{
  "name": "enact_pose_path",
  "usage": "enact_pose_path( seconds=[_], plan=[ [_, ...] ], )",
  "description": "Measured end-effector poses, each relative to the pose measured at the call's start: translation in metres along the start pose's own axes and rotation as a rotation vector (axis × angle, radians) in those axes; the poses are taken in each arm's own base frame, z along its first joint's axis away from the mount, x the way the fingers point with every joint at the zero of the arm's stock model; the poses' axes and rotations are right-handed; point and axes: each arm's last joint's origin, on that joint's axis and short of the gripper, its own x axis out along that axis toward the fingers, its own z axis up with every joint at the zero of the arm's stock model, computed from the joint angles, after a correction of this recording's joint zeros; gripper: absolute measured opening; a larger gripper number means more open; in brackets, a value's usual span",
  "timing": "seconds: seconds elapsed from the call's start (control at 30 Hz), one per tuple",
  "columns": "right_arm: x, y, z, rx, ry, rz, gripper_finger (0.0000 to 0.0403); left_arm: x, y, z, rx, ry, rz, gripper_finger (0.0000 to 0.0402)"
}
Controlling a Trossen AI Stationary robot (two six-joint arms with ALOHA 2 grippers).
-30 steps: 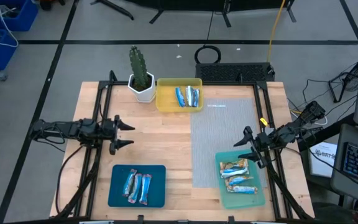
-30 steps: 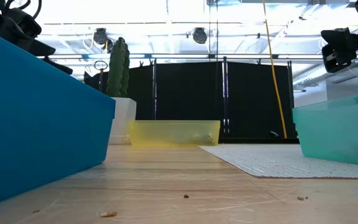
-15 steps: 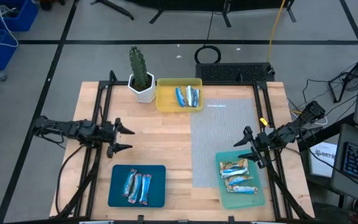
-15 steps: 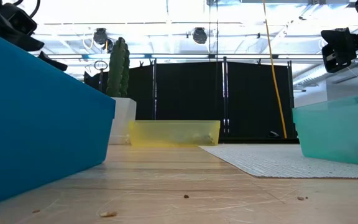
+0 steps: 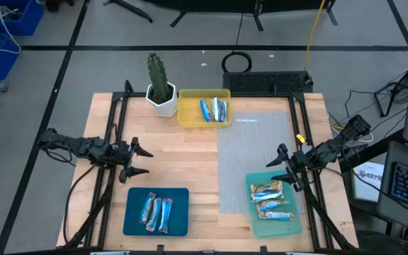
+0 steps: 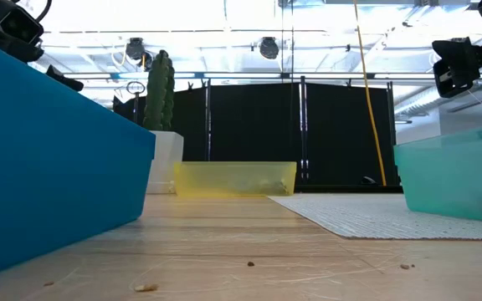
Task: Pick and place Granola Bars by type
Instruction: Return to Home Position
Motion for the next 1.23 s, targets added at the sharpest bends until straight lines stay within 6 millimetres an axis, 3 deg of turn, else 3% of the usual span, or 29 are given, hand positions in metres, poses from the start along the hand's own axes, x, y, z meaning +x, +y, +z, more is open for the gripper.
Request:
enact_pose_path(
  seconds=[1.23],
  plan=[
    [0.0,0.0,0.0,0.0,0.0,0.0,0.023,0.0003,-0.0002,-0.0003,0.001,0.004,-0.002,0.032]
  ],
)
